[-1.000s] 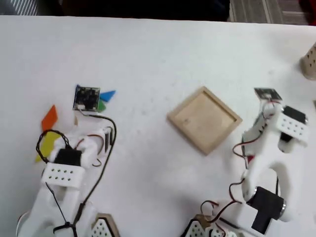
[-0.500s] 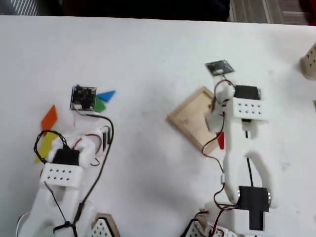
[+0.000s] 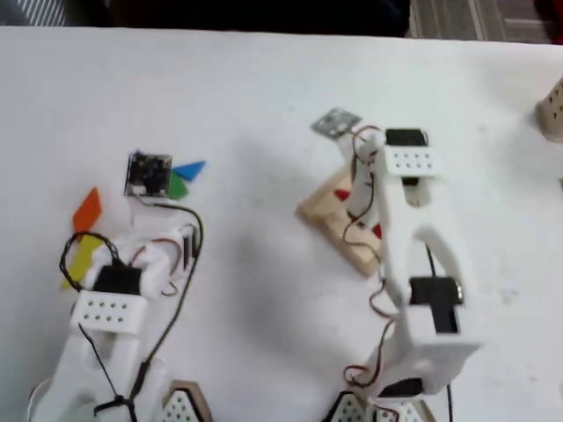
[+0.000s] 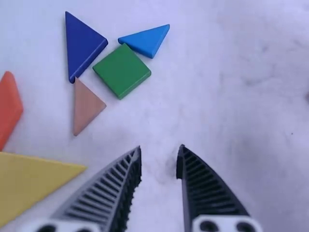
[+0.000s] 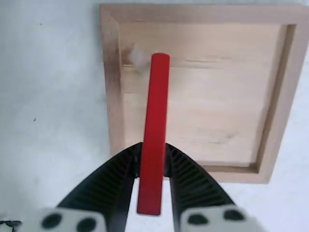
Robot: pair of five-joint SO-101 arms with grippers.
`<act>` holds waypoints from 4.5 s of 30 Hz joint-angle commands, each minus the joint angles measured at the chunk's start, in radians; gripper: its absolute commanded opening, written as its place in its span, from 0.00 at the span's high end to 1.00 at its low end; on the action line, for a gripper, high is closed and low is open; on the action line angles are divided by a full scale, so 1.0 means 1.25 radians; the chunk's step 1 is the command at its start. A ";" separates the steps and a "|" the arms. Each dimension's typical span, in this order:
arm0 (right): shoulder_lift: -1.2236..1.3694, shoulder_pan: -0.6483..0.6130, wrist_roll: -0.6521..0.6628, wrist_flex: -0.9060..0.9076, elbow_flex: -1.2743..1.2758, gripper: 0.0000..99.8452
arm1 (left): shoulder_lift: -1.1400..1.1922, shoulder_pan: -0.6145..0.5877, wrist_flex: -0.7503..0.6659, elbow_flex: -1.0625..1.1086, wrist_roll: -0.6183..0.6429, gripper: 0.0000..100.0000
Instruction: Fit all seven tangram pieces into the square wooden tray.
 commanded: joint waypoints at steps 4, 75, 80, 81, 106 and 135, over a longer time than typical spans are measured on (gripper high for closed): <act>0.120 -0.056 0.007 -0.012 -0.071 0.98 | -0.003 -0.007 -0.017 -0.006 -0.010 0.86; 0.812 0.246 0.167 0.215 -1.124 0.93 | -0.003 -0.004 -0.017 -0.005 -0.010 0.86; 0.818 0.244 0.099 0.266 -1.155 0.98 | -0.003 -0.006 -0.017 -0.005 -0.010 0.86; 0.818 0.245 0.049 0.266 -1.155 0.98 | -0.003 -0.006 -0.017 -0.005 -0.010 0.86; 0.107 -0.126 -0.387 -0.067 -0.001 0.98 | -0.003 -0.007 -0.017 -0.010 -0.010 0.86; -0.268 -0.044 -0.539 -0.234 0.411 0.96 | 0.003 0.279 0.028 -0.063 0.302 0.74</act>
